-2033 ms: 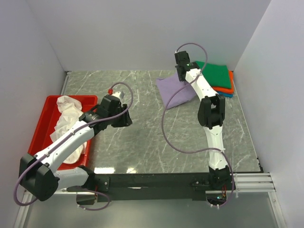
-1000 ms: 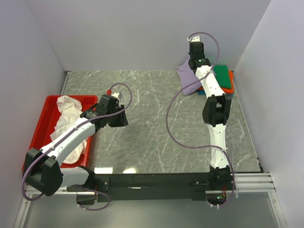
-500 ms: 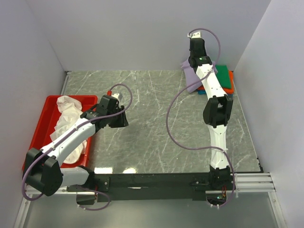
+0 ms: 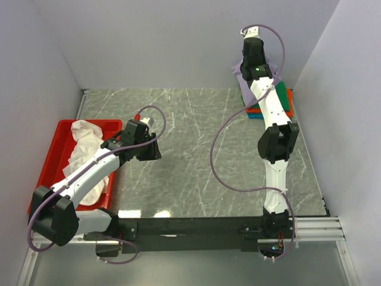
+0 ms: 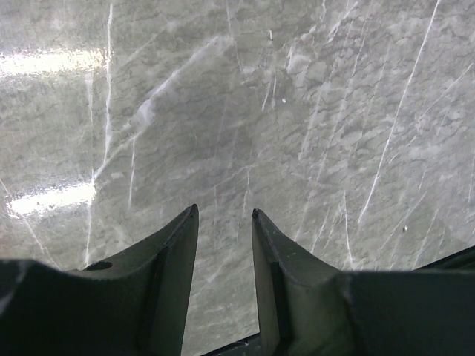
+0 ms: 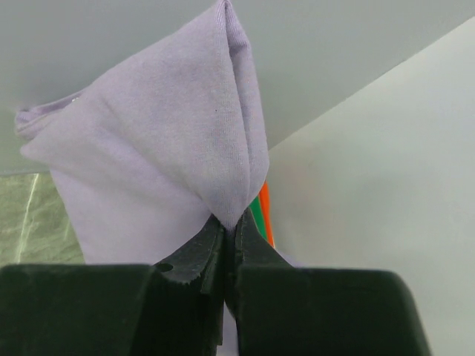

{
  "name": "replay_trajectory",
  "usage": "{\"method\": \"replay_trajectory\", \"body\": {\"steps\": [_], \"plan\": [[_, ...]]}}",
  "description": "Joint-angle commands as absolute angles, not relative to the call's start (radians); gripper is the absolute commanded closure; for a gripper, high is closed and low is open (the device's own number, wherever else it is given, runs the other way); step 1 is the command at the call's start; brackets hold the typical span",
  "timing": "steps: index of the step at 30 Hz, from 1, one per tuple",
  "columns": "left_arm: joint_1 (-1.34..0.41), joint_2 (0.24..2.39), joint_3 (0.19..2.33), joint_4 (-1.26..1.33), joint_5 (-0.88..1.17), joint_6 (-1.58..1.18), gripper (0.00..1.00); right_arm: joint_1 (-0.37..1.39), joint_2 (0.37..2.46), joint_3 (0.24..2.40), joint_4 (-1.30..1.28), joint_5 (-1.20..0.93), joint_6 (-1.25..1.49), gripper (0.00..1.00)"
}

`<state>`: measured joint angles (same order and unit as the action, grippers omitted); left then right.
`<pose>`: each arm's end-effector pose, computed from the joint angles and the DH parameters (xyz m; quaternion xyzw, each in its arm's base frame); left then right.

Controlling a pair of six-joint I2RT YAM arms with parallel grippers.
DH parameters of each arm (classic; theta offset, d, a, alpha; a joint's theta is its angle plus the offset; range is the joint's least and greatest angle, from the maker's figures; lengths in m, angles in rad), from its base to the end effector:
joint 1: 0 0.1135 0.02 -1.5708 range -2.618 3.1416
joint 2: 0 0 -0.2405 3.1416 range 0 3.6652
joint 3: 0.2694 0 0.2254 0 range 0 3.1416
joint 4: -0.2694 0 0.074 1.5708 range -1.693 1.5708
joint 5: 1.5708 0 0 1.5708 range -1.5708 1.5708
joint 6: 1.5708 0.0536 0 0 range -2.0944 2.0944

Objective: Fold and stack the t-shirts
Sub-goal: Neatly place the folded tshirt to the corner, then reset both grippers

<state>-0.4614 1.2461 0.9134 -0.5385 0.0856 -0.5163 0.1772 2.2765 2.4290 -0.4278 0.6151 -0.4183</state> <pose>0.2220 -0.1155 0.2297 -0.0111 0.9386 -0.1963 0.2834 0.4927 0.0568 0.3568 -0.0483 0.7802 -0.3088 0.5419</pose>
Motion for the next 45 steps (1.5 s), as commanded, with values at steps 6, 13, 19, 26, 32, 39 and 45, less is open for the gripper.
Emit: {"method": "replay_trajectory", "body": {"steps": [6,13,19,26,32,39,45], "plan": [[-0.457,1.221,0.910,-0.512,0.106,-0.506,0.59,0.156,2.233,2.444,-0.324,0.646,-0.439,1.00],[-0.451,1.235,0.908,-0.511,0.115,-0.506,0.60,0.106,2.304,2.428,-0.314,0.617,-0.396,1.00],[-0.445,1.250,0.907,-0.508,0.123,-0.506,0.60,0.061,2.379,2.391,-0.279,0.612,-0.367,1.00],[-0.437,1.267,0.907,-0.506,0.137,-0.506,0.60,0.017,2.463,2.384,-0.256,0.618,-0.315,0.33],[-0.428,1.270,0.908,-0.505,0.144,-0.506,0.59,0.009,2.447,2.402,-0.278,0.600,-0.259,0.18],[-0.423,1.261,0.910,-0.503,0.144,-0.509,0.59,0.017,2.372,2.347,-0.298,0.589,-0.173,0.16],[-0.411,1.239,0.907,-0.500,0.144,-0.515,0.58,0.075,2.261,2.243,-0.319,0.606,-0.060,0.16]]}}
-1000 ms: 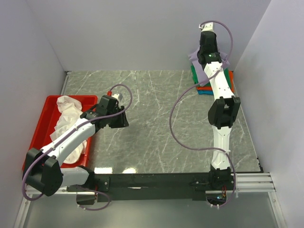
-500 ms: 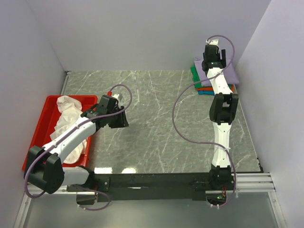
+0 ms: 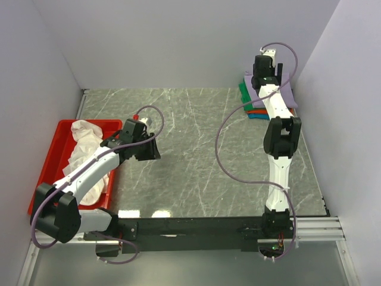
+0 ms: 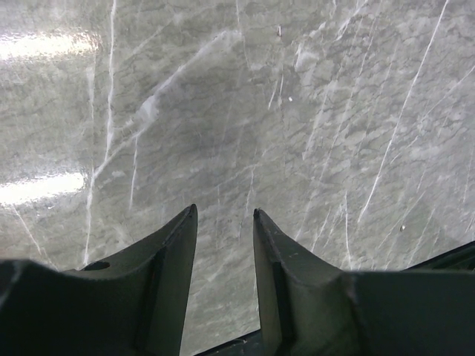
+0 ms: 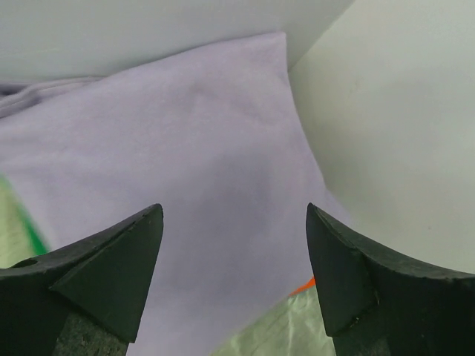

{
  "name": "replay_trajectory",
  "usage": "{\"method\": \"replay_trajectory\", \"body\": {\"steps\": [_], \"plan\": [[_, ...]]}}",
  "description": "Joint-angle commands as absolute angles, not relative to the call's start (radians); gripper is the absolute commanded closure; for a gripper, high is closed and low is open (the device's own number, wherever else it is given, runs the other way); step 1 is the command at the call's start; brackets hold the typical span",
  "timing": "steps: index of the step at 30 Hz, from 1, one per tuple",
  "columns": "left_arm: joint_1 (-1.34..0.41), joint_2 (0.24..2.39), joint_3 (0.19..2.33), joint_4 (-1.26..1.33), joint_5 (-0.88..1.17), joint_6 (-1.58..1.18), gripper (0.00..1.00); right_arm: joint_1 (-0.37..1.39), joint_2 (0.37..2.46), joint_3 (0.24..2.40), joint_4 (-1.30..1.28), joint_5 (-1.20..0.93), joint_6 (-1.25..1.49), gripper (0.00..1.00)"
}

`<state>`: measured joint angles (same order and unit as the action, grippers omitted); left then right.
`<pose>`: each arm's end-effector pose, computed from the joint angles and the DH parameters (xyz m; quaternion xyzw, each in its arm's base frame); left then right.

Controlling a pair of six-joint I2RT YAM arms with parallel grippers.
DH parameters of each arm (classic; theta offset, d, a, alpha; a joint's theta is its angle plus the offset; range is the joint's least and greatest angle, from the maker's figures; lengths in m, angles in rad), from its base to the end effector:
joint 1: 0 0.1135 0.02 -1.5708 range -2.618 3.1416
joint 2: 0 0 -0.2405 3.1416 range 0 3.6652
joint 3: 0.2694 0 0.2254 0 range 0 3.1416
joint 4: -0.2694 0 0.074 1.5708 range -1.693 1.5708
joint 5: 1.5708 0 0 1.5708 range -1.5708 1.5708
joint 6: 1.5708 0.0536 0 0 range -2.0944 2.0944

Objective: Fold and stack the t-shirts
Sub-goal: Reset both grippers

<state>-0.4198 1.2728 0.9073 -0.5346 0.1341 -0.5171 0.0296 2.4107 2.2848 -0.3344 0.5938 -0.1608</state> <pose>0.2279 -0.1096 0.2222 -0.0238 0.9421 -0.2047 0.2644 0.5289 -0.0143 0.2537 0.0763 0.8236 -0.2811 0.4867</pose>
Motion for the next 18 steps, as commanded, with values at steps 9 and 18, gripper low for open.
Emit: {"method": "replay_trajectory", "body": {"steps": [9,18], "plan": [[-0.359,1.178,0.904,-0.488,0.149,-0.522,0.58,0.231,1.968,1.929,-0.416,0.508,0.205,0.16],[-0.351,1.106,0.902,-0.500,0.031,-0.537,0.55,0.411,1.594,1.432,-0.396,0.390,0.402,0.16]]}}
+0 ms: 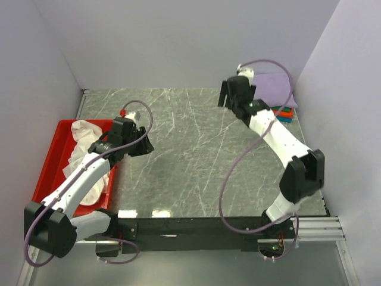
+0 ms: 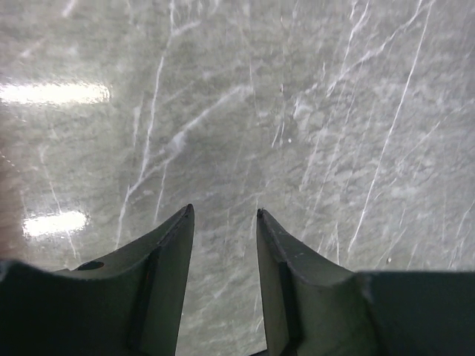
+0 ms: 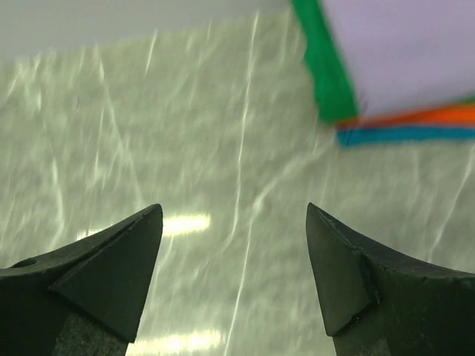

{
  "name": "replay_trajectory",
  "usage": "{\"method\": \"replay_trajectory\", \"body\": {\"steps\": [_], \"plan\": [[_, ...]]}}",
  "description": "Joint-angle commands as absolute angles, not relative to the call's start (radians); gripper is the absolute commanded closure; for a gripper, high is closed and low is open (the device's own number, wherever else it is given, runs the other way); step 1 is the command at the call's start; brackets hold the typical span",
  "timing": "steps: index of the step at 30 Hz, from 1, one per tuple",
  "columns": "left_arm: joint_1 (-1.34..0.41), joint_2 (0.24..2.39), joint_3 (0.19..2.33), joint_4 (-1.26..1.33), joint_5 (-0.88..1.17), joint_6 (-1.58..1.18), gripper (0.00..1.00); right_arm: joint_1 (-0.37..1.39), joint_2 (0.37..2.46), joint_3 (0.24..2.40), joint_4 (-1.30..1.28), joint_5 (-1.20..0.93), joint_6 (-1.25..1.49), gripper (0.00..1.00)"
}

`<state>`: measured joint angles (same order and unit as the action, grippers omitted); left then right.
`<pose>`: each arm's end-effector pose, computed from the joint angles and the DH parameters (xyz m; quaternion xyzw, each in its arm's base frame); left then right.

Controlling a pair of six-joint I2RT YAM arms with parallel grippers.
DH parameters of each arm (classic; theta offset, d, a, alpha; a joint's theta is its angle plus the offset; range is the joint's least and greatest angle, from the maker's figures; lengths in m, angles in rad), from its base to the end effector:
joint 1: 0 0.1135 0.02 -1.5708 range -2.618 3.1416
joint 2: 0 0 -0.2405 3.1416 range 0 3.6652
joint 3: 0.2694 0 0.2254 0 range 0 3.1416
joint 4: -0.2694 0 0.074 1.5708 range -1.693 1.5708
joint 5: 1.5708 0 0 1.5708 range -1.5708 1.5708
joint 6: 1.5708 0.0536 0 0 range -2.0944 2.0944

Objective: Fold and stack the t-shirts
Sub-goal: Reset both grippers

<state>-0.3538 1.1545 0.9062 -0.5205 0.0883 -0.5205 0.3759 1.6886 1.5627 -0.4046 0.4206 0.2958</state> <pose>0.2232 -0.0875 0.2496 -0.0594 0.9180 -0.2019 0.3361 0.3591 0.1182 0.3224 0.0697 0.8521 -0.0108 0.5186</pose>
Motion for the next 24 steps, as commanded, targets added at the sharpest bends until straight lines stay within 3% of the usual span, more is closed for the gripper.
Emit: {"method": "replay_trajectory", "body": {"steps": [1,5,12,24], "plan": [[-0.351,1.089,0.896,-0.499,0.028,-0.554,0.55,0.438,1.533,1.392,-0.394,0.379,0.419,0.16],[-0.356,1.040,0.861,-0.476,0.034,-0.597,0.55,0.494,1.384,1.159,-0.336,0.229,0.495,0.16],[-0.364,0.966,0.781,-0.446,0.003,-0.676,0.56,0.535,1.160,0.941,-0.308,0.120,0.574,0.13],[-0.368,0.940,0.756,-0.428,0.008,-0.693,0.56,0.537,1.036,0.870,-0.363,0.127,0.555,0.11]]}}
